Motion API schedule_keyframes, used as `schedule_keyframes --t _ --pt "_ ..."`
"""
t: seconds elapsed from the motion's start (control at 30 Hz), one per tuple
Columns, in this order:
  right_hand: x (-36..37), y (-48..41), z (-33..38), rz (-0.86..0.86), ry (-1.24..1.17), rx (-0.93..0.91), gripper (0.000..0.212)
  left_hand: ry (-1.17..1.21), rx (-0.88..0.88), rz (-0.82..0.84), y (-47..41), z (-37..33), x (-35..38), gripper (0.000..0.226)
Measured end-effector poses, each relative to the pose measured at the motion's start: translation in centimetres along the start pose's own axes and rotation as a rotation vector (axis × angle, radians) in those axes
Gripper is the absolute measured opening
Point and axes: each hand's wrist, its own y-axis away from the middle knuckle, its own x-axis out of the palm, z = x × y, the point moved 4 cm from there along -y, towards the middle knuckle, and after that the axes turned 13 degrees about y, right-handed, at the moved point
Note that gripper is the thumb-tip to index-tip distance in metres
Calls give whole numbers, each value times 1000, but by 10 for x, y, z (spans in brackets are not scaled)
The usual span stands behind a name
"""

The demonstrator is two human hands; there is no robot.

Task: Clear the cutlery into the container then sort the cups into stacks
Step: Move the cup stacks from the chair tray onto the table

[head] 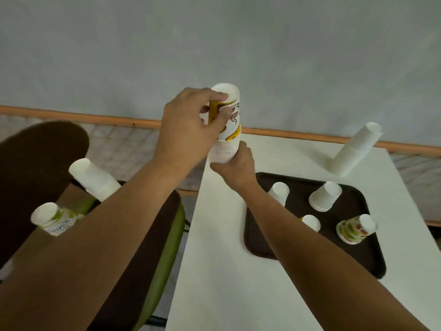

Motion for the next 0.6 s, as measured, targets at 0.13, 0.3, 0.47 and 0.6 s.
schedule_keyframes --t 0.13,0.3,0.47,0.6 --pt "-69 -44 -46 -36 72 86 89 59 -7 77 -35 -28 73 28" --pt "-141 -87 -117 -49 89 173 88 122 -93 196 -64 -41 176 30" --pt "-170 -123 -190 -3 91 266 87 145 -190 306 -78 -32 267 32" --pt "-172 -143 -241 47 86 340 87 109 -256 385 -82 -9 328 31"
